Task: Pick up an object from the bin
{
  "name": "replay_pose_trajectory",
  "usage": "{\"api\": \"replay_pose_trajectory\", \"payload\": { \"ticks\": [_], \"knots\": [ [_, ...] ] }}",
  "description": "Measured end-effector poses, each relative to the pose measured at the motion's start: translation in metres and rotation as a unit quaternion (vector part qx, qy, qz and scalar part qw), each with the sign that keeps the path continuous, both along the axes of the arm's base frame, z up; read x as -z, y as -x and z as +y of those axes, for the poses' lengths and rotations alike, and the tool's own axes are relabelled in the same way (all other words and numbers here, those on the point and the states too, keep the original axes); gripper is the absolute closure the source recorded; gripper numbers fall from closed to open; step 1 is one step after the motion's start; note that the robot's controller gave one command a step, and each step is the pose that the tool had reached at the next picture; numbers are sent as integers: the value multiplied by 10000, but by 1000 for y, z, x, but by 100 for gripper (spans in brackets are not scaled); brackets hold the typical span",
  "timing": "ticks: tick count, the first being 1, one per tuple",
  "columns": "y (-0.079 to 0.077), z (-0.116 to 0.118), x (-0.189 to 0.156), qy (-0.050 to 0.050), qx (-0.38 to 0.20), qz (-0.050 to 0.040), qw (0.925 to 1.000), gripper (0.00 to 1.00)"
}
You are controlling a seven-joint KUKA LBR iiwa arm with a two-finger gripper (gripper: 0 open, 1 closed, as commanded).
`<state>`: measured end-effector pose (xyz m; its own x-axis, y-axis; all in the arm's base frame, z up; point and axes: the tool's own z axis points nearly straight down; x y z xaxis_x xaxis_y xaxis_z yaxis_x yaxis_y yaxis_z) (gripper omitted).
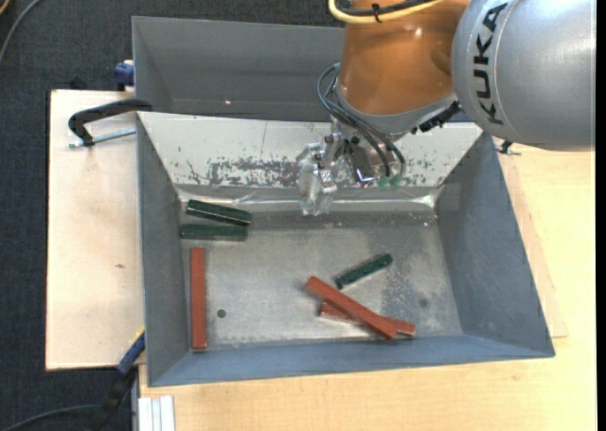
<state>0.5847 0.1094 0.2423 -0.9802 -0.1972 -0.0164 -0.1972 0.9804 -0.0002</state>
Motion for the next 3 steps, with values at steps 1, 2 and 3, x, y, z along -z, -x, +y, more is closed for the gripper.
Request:
{"api": "replay_pose_trajectory", "payload": {
  "ticks": [1,2,3],
  "knots": [
    [69,-23,85,22,-875,110,9961,100],
    [67,-22,82,16,-872,77,9962,0],
    [56,-60,165,21,-467,111,9988,0]
  ]
}}
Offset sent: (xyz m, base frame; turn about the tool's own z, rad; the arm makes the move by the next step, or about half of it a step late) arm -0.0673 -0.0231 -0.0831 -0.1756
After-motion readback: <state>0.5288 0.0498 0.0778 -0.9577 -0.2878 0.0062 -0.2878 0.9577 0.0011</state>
